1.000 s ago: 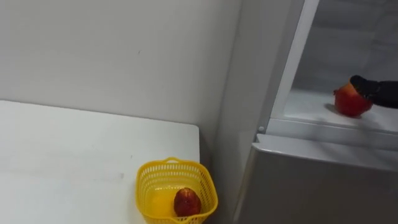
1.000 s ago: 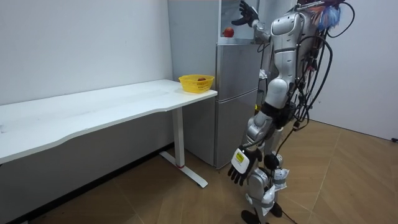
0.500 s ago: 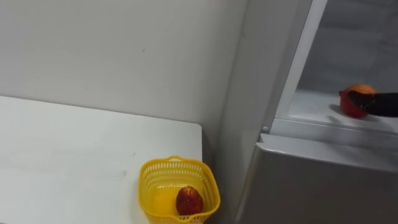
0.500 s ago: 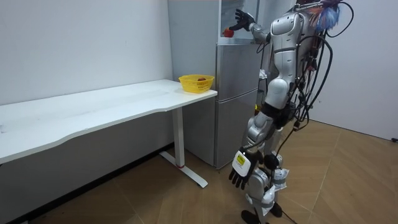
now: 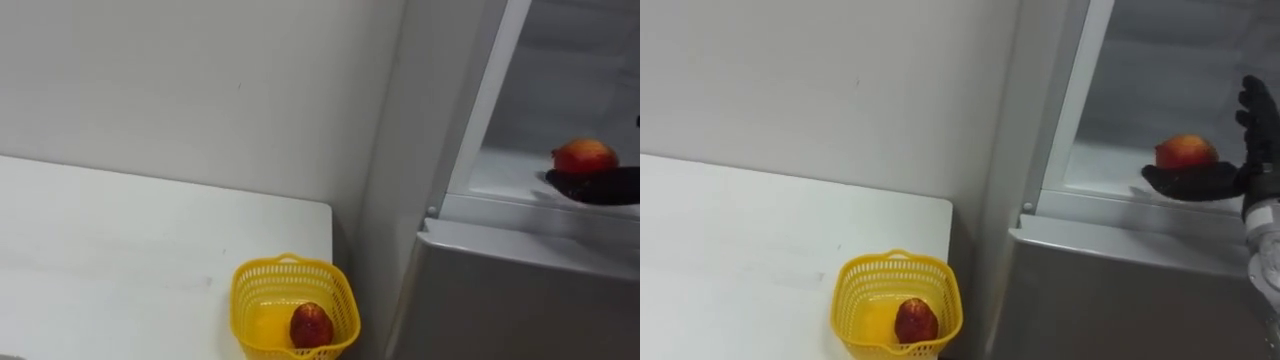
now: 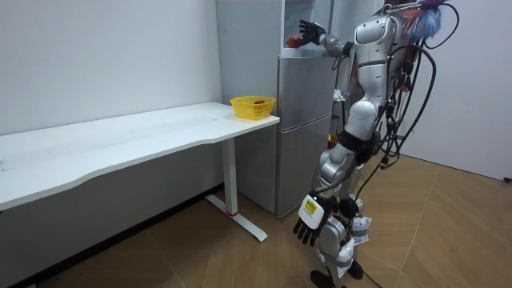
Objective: Retrieve from the upper fridge
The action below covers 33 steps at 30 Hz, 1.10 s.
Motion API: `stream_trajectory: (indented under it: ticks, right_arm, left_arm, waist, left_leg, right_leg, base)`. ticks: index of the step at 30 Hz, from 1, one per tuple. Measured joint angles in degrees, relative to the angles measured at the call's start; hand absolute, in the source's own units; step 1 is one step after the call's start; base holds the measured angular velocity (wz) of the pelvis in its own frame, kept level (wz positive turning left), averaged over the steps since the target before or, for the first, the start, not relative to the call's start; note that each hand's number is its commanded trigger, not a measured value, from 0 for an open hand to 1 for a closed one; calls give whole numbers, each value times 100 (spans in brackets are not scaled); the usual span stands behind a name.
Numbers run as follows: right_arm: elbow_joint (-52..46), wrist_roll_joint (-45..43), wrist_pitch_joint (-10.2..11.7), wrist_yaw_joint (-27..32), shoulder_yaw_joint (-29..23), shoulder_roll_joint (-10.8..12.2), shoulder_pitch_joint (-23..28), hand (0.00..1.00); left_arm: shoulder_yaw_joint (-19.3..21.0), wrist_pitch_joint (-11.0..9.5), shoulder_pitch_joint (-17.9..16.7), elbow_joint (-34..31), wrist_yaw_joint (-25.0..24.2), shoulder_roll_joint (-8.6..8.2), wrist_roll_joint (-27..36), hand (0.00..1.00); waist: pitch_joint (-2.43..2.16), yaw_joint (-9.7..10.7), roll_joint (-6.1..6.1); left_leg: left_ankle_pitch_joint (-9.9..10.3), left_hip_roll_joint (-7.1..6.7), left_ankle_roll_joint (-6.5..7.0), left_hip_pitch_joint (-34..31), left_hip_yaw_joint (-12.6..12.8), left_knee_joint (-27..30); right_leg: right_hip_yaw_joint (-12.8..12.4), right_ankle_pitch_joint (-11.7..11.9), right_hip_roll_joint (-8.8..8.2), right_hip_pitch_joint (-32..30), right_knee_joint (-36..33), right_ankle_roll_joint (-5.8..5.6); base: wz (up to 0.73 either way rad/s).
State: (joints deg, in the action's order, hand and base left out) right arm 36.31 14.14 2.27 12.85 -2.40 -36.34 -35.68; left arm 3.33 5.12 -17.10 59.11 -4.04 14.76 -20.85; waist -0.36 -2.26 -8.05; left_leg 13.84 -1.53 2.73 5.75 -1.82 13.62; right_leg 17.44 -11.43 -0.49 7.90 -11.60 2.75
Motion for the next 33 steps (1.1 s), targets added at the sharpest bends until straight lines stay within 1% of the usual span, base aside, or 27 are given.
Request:
stream_trajectory:
  ticks: [5,7,10,11,14,17,22,26,28,33]
  right_arm:
    - [137,117,1,-239,91,-3,0,0]
    - [140,116,0,-328,117,-12,0,0]
    - [171,114,-14,-429,118,-31,0,0]
    - [179,114,-55,-431,118,-44,0,0]
    - [308,102,-70,-487,119,-129,0,0]
    - [357,105,-80,-565,119,-200,0,0]
    - [393,113,-80,-624,118,-217,0,0]
    - [411,121,-80,-717,117,-219,0,0]
    - [423,140,-80,-798,119,-218,0,0]
    - [467,343,-89,-897,124,-219,0,0]
  left_arm:
    - [13,17,-10,-1,-6,1,-5,0]
    - [47,37,-13,-11,-10,2,-7,0]
    - [52,72,-33,-100,-12,8,-7,0]
    - [52,73,-32,-116,-13,15,-6,0]
    - [52,74,-32,-164,-14,34,-6,0]
    - [50,79,-43,-167,-24,34,-3,0]
    - [42,95,-39,-172,-45,33,-5,0]
    - [43,121,-70,-173,-46,32,-5,0]
    - [41,122,-107,-176,-47,32,-5,0]
    - [40,122,-196,-193,-53,34,-3,0]
  waist:
    - [-11,-15,17]
    - [-15,-18,-6]
    - [8,-44,-58]
    - [16,-65,-74]
    - [7,-108,-136]
    - [-1,-125,-151]
    - [1,-120,-120]
    - [9,-124,-65]
    - [23,-127,-46]
    - [28,-122,-19]
  left_leg:
    - [-11,-8,-10,2,-9,-4]
    - [-19,-10,-14,3,-11,-6]
    - [-30,-15,-15,3,-11,-5]
    - [-30,-16,-14,3,-10,-4]
    - [-30,-20,-14,-3,-12,-2]
    - [-29,-23,-13,-1,-12,-2]
    - [-29,-15,-13,-1,-13,-1]
    - [-29,-15,-13,19,-15,-8]
    - [-29,-16,-13,63,-15,-13]
    - [-29,-18,-13,83,-14,-18]
  right_leg:
    - [0,0,-3,-1,-5,0]
    - [0,0,-3,-2,-1,0]
    - [-1,-4,-6,-1,6,5]
    - [-1,-5,-6,-1,8,6]
    - [0,-6,-7,3,37,5]
    - [3,0,-3,35,90,0]
    - [6,2,3,37,85,1]
    - [6,3,4,56,84,4]
    - [0,3,5,98,92,4]
    - [-2,1,5,121,99,2]
  base:
    - [0]
    - [0]
    - [0]
    - [0]
    - [0]
    - [0]
    - [0]
    - [0]
    - [0]
    - [0]
